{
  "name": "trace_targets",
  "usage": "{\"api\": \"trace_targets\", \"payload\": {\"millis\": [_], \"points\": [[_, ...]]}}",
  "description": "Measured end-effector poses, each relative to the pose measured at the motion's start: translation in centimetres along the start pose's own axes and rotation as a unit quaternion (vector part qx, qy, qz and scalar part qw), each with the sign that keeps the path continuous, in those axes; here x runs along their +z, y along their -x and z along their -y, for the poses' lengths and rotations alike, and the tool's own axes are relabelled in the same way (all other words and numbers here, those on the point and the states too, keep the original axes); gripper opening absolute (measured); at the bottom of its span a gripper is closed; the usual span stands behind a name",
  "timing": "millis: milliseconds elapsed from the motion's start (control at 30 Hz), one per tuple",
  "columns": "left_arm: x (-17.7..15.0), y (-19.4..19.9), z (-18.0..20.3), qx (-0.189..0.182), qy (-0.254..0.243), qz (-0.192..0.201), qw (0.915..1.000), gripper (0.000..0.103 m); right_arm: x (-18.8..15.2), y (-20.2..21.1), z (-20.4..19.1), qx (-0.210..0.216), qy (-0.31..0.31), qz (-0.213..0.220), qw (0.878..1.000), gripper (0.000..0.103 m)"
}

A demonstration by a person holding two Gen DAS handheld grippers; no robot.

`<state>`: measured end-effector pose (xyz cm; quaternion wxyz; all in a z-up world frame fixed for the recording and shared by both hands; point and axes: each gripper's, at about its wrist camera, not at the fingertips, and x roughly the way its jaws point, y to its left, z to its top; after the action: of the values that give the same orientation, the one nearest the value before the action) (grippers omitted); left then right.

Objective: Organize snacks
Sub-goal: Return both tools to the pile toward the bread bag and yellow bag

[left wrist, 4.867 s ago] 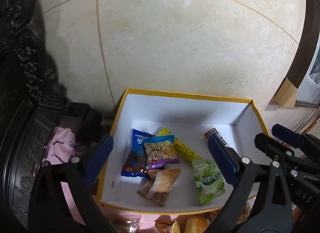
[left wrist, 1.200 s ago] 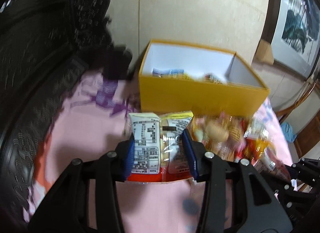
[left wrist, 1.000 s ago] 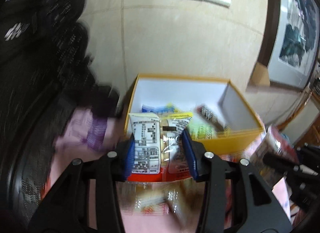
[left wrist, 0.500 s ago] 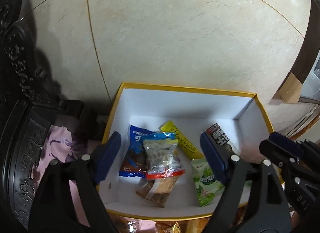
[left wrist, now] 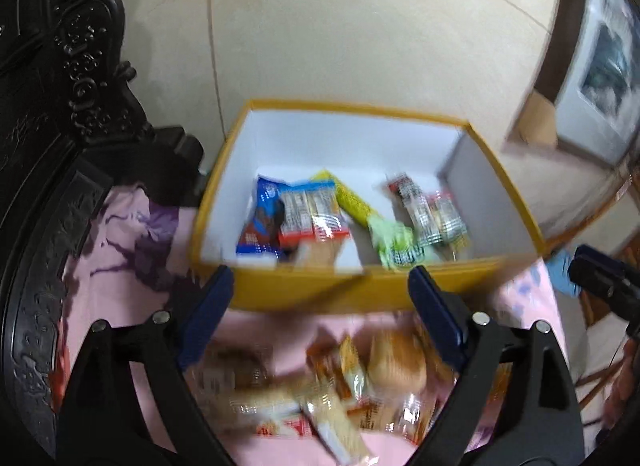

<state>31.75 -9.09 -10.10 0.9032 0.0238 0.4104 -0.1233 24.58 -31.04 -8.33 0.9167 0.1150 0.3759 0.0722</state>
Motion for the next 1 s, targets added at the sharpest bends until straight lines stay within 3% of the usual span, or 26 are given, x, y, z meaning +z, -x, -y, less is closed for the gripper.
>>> {"api": "trace_targets", "payload": {"millis": [200,400,567,667,833,1000], "points": [[-5.4,-1.3,2.6,-0.018,-0.032,-0.047,0.9982,0.09,-5.5,0.2,1.1,0.012,0.043,-0.04,0.998,0.059],[-8.6,-3.2,4.1,-0.022,-0.043,-0.07,0.9964,0.09,-9.7,-1.7,2.2,0.025,0.107,-0.087,0.99,0.059],[-9.2,-4.0,5.8,-0.025,-0.076,-0.06,0.995,0.092,-11.1,-4.0,3.4,0.026,0.147,-0.116,0.982,0.06],[-9.2,-4.6,6.4,-0.027,-0.072,-0.062,0.9951,0.094,-11.1,-4.7,3.8,0.038,0.162,-0.114,0.979,0.071],[-8.8,-4.9,6.6,-0.043,-0.061,-0.066,0.9951,0.094,-11.2,-5.3,4.1,0.072,0.179,-0.14,0.971,0.072],[-8.6,-5.9,6.8,-0.043,-0.058,-0.067,0.9952,0.094,-12.4,-5.6,3.5,0.056,0.22,-0.142,0.963,0.072]]}}
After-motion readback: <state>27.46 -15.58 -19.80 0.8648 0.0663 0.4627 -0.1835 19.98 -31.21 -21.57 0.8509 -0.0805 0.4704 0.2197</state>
